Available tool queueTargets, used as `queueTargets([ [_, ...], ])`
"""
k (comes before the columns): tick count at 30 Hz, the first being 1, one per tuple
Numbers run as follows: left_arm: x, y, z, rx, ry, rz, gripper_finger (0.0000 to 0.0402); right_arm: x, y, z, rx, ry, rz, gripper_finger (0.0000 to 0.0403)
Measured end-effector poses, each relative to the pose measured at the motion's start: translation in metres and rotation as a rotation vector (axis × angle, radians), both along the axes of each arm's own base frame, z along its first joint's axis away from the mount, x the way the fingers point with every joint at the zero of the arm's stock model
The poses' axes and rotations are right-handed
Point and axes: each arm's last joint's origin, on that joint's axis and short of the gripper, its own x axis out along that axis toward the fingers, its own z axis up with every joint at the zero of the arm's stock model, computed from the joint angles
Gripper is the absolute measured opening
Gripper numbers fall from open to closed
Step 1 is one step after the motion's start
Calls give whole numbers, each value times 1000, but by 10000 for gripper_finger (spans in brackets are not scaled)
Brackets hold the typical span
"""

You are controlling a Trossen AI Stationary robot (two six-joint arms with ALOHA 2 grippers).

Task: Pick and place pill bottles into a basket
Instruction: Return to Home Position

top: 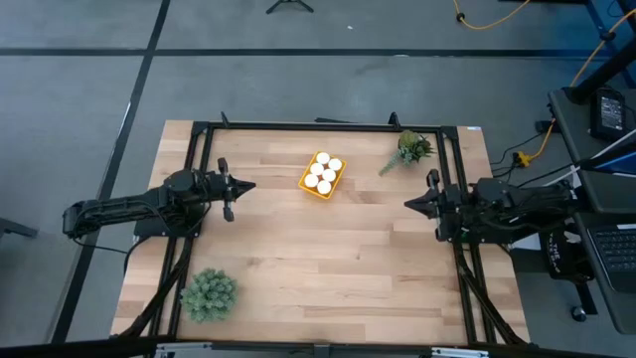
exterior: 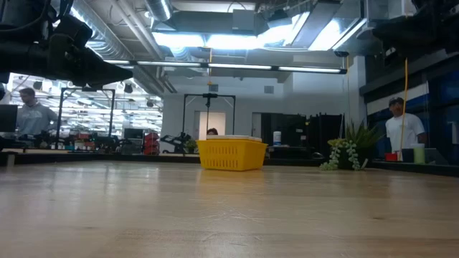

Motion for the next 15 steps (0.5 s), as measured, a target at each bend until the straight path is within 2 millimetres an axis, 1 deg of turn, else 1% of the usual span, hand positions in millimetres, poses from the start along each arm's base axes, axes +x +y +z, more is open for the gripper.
queueTargets([
  [5,0,0,0,2,0,0,6,3,1,-23,-7,1,0,3],
  [7,0,0,1,3,-6,0,7,4,1,-27,-19,4,0,2],
  [11,0,0,1,4,-7,0,7,6,1,-32,-19,-43,1,2],
  [15,0,0,1,3,-7,0,2,9,1,-47,-42,-47,1,2],
])
